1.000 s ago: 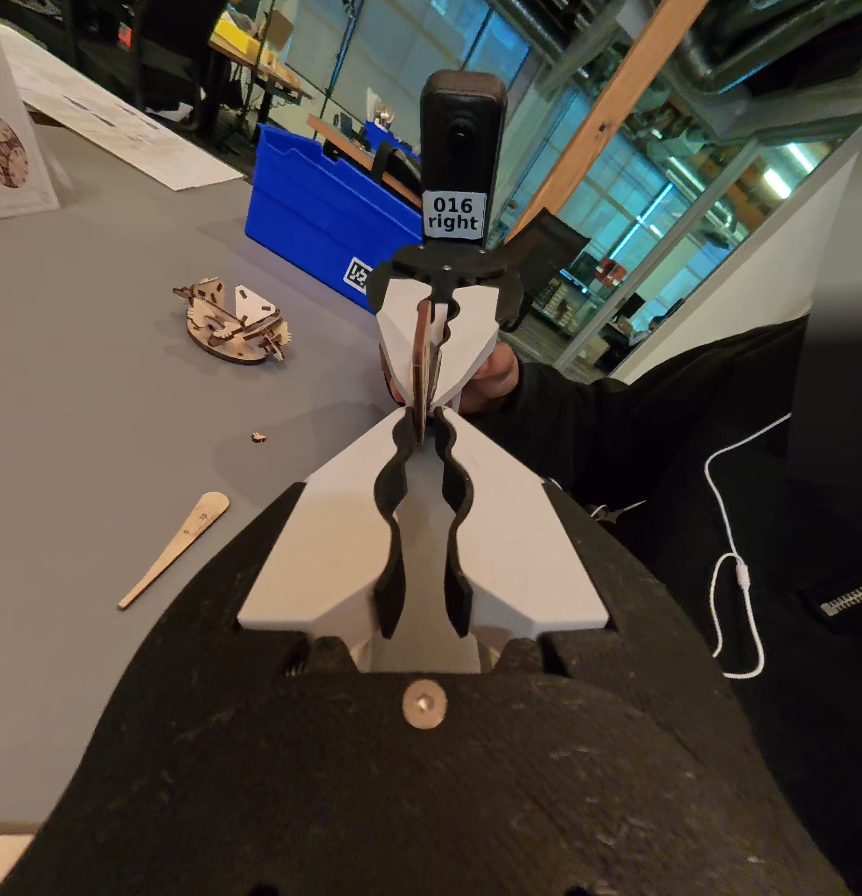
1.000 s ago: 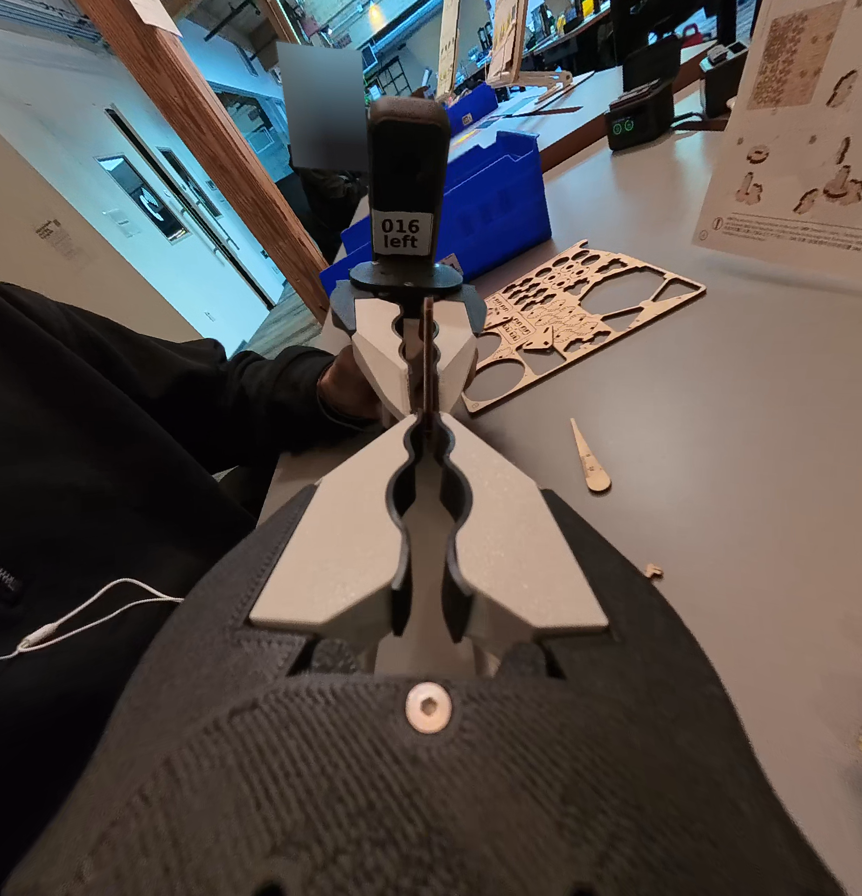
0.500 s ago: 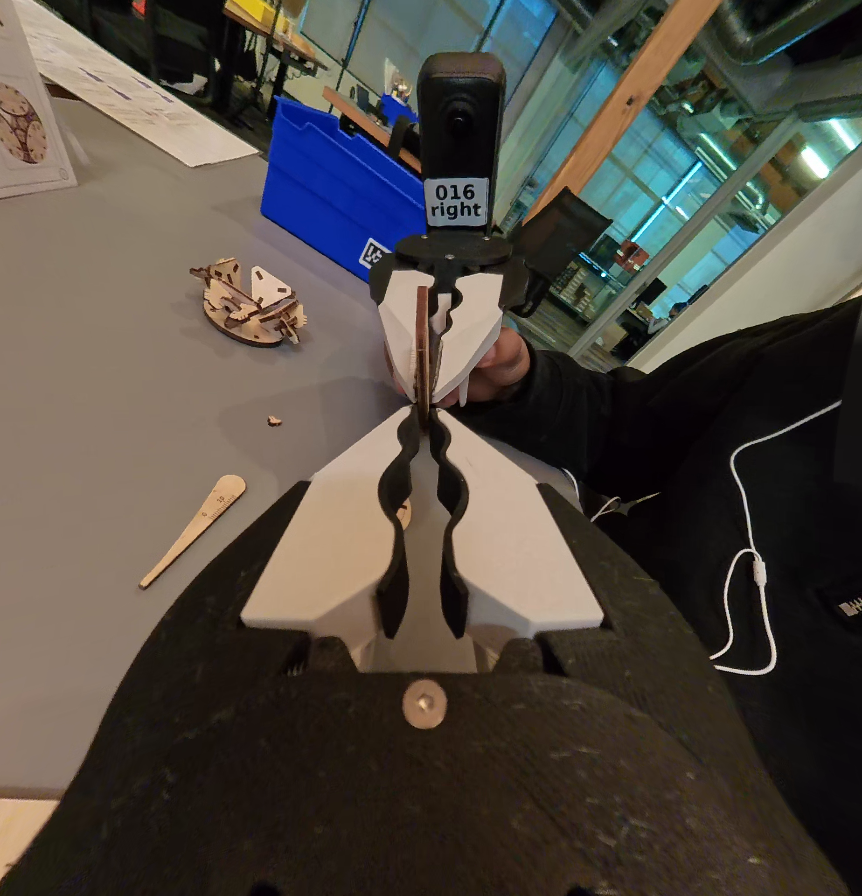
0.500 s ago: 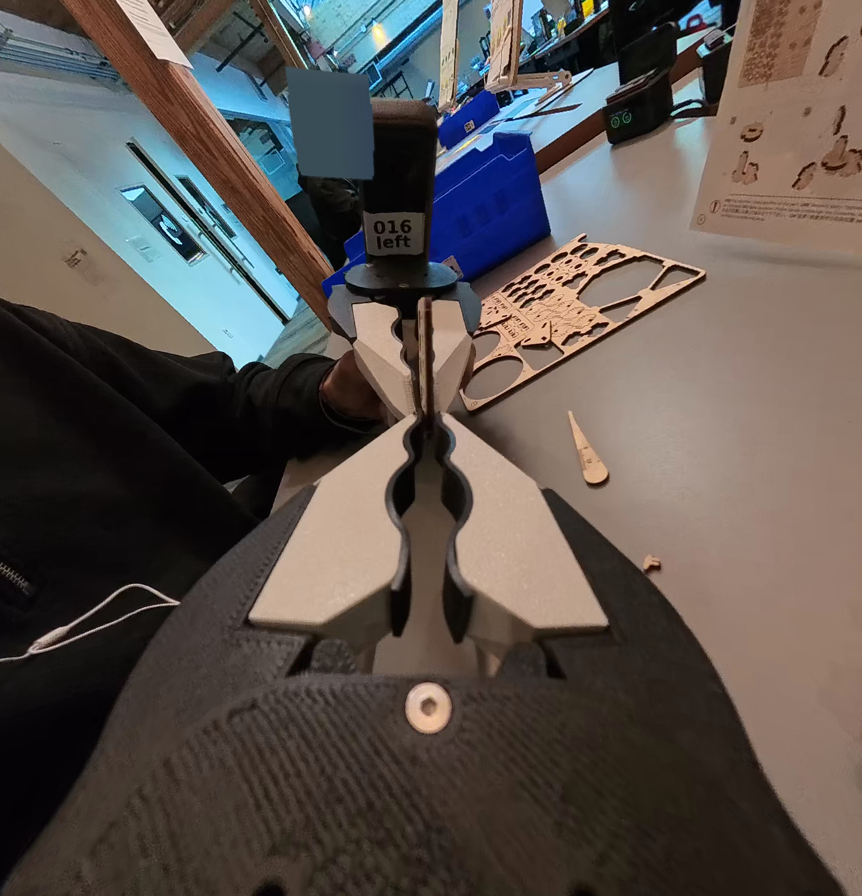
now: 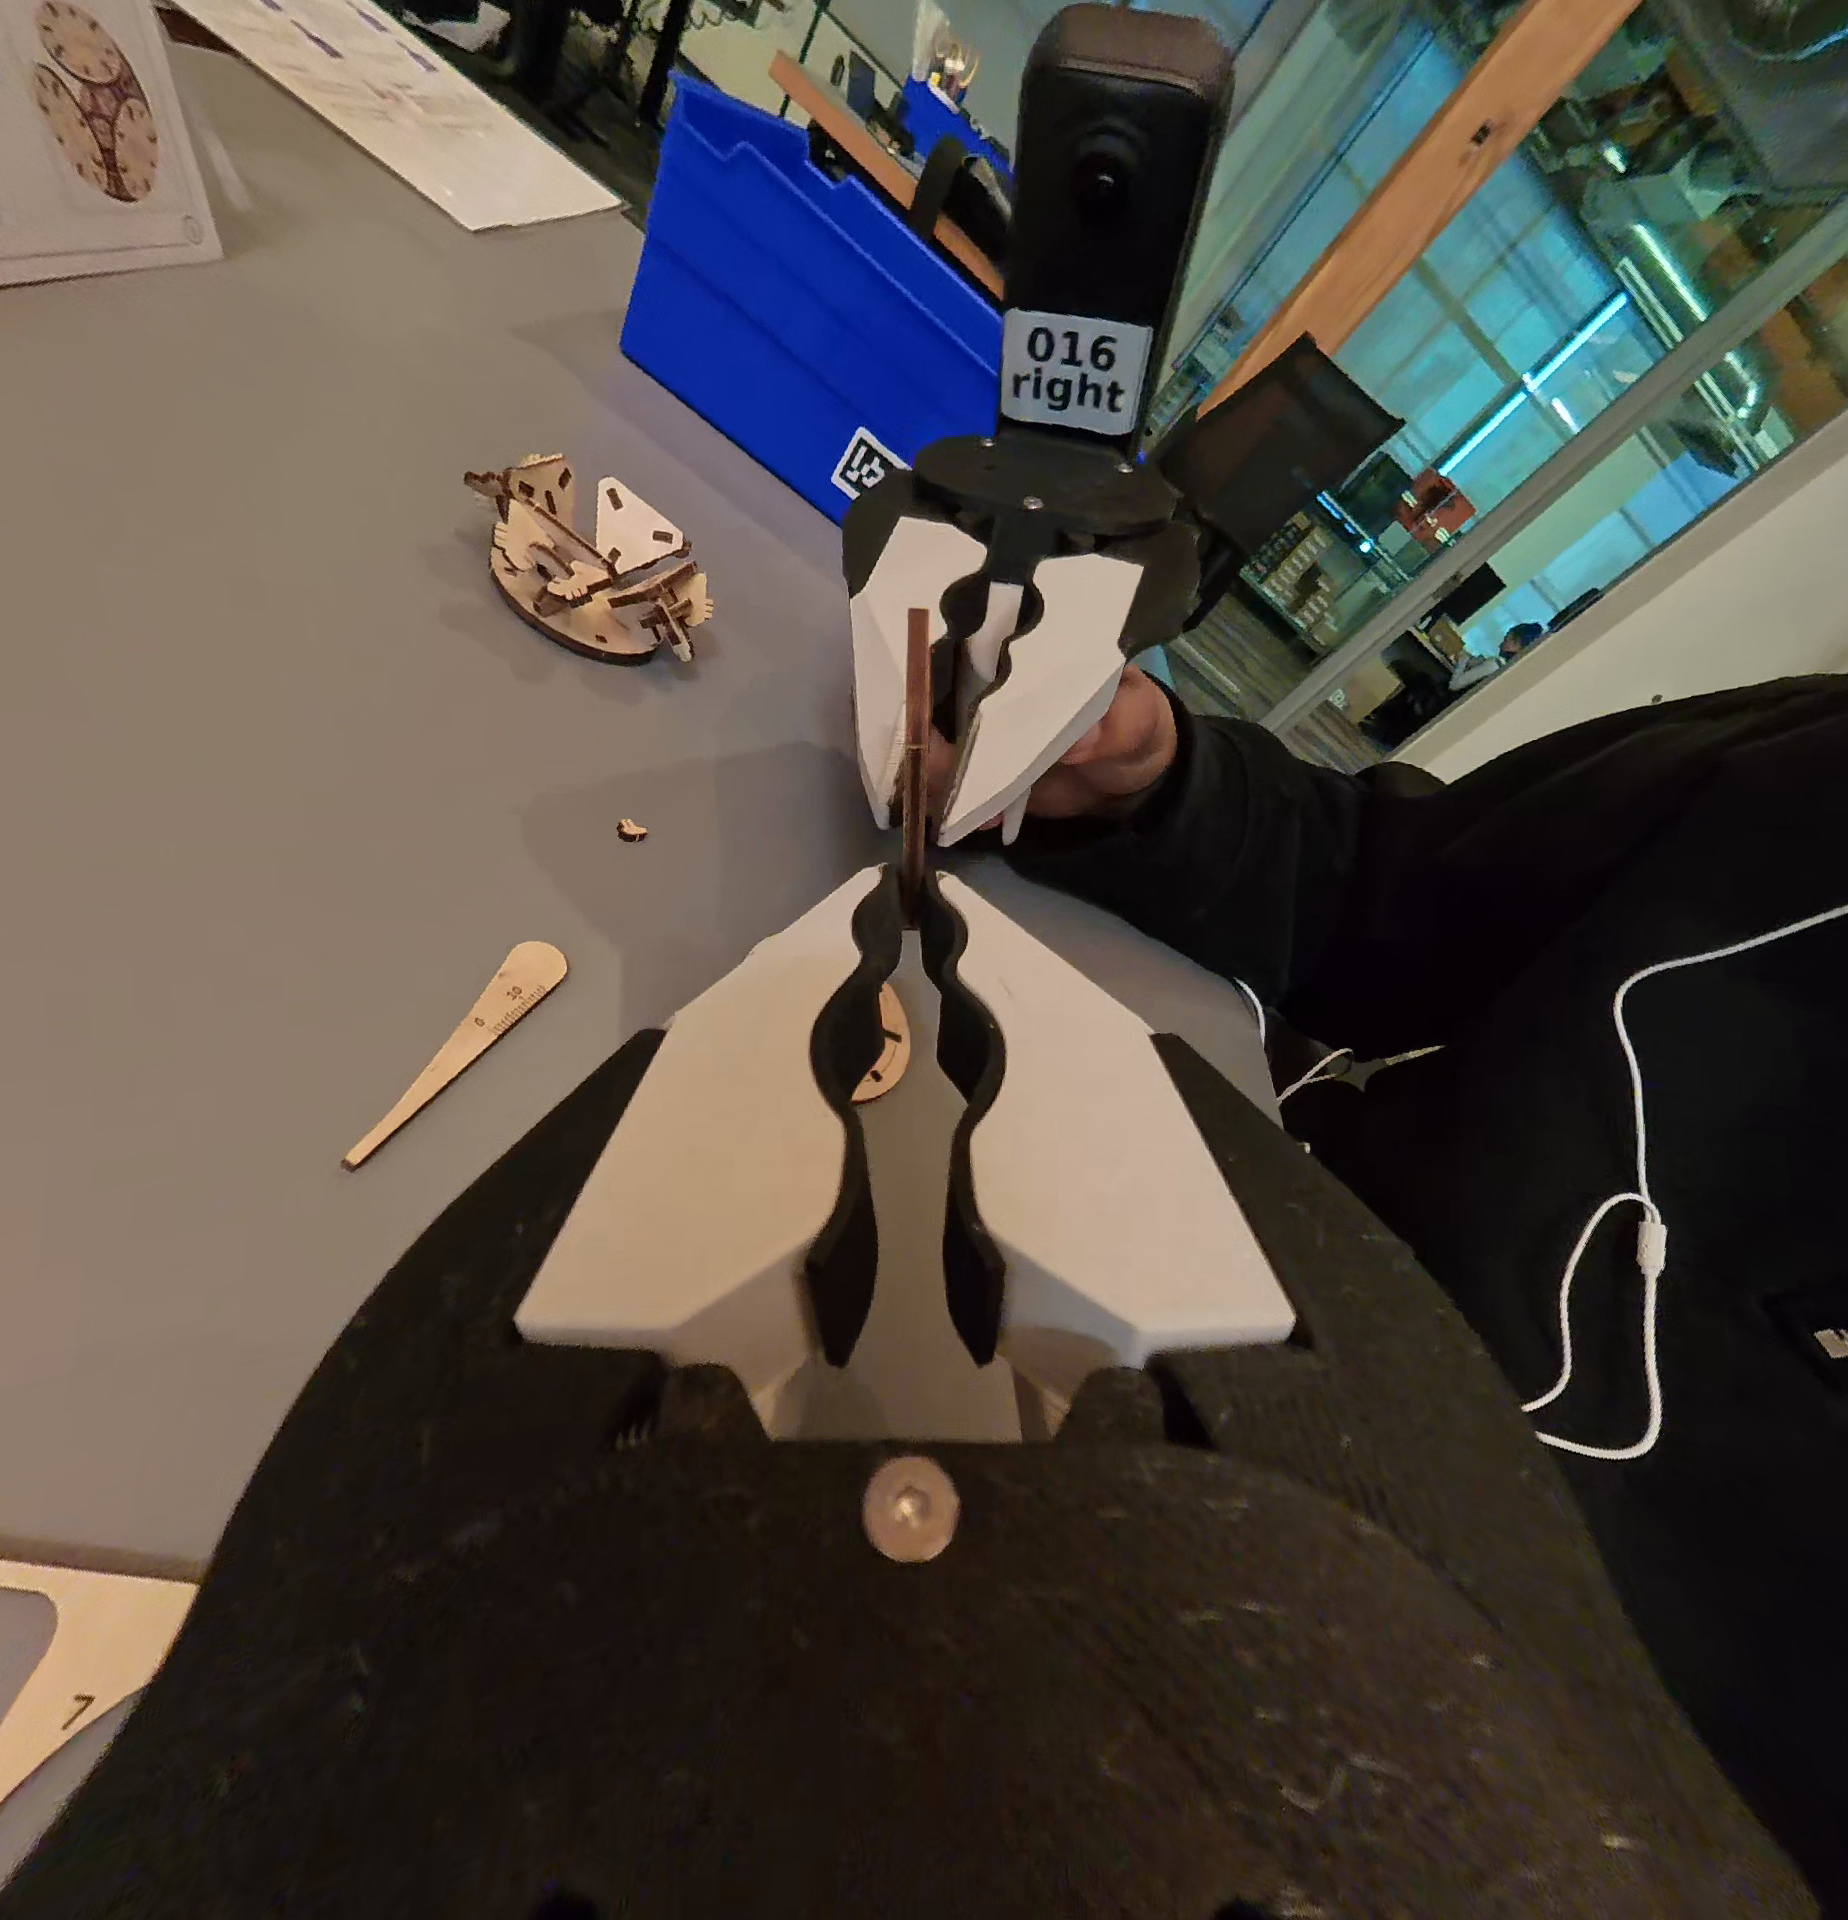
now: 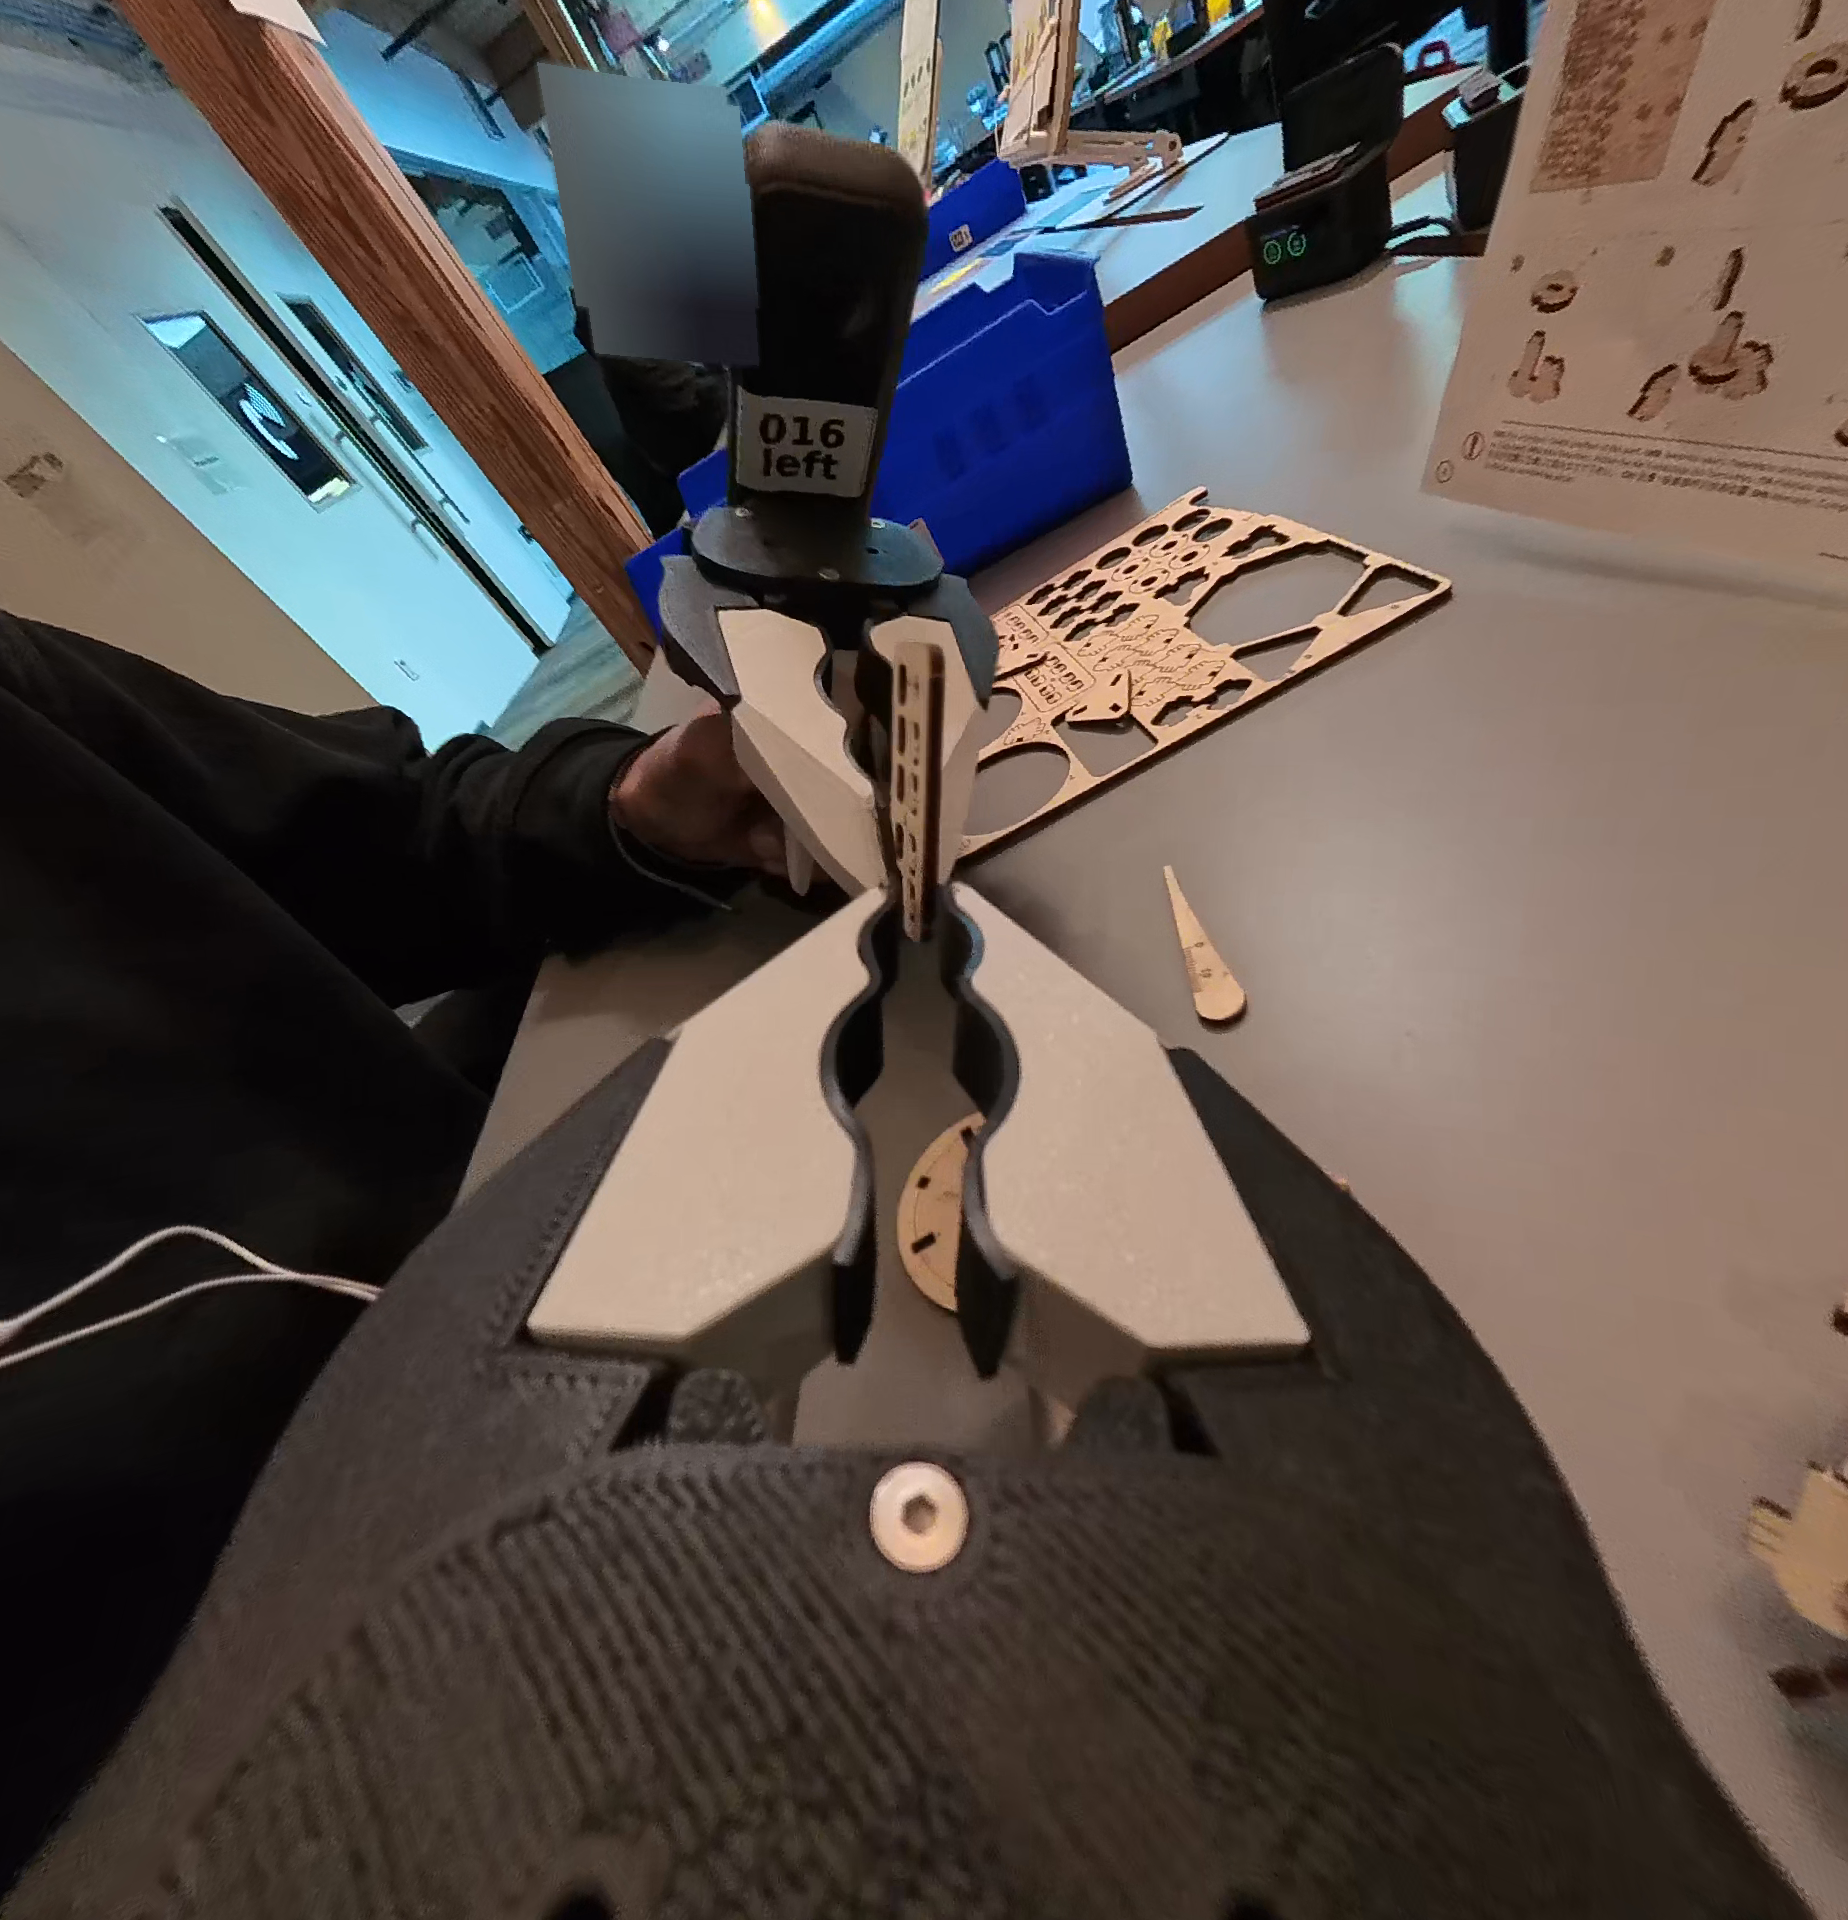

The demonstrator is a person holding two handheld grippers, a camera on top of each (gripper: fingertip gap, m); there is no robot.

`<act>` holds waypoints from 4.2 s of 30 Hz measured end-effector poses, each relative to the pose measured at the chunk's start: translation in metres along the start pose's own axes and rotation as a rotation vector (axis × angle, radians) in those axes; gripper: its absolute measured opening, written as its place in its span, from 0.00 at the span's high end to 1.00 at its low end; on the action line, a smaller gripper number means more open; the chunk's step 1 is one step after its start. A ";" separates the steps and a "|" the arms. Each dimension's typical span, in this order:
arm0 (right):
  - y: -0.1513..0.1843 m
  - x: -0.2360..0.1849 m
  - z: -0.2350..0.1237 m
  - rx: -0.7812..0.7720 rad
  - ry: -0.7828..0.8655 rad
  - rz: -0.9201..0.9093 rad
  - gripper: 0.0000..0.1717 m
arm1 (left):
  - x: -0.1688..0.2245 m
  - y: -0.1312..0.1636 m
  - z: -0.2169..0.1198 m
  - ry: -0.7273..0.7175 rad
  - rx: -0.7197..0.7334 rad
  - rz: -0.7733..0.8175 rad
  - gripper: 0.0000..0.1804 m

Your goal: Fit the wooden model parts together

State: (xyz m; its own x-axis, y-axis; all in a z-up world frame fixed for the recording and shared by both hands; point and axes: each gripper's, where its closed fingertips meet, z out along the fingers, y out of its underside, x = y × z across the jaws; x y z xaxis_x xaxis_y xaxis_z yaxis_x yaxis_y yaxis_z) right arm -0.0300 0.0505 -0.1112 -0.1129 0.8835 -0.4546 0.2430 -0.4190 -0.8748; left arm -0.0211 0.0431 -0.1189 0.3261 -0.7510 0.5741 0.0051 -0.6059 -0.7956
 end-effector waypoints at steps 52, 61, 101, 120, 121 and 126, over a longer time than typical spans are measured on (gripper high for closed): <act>-0.003 0.010 0.002 -0.006 0.168 -0.185 0.93 | -0.011 0.004 -0.001 -0.025 -0.014 -0.043 1.00; 0.003 0.008 0.006 -0.035 0.142 -0.148 0.98 | -0.009 0.011 0.004 -0.035 -0.054 -0.007 1.00; -0.010 -0.002 -0.002 0.076 -0.036 0.116 1.00 | 0.003 -0.011 -0.003 0.074 0.108 0.010 0.89; 0.004 0.004 0.005 0.000 0.014 0.079 0.98 | -0.004 0.001 0.002 0.028 0.014 -0.060 1.00; 0.005 0.005 0.005 -0.008 0.033 0.063 0.98 | -0.005 0.002 0.002 0.016 0.010 -0.057 1.00; 0.006 0.010 0.007 -0.030 0.088 0.011 0.98 | -0.009 0.002 0.002 -0.089 -0.004 0.010 1.00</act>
State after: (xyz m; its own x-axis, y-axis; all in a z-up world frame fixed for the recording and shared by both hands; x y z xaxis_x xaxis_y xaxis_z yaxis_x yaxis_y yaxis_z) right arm -0.0358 0.0549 -0.1223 -0.0257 0.8945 -0.4464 0.2724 -0.4234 -0.8641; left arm -0.0221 0.0492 -0.1266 0.4091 -0.7310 0.5461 -0.0020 -0.5992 -0.8006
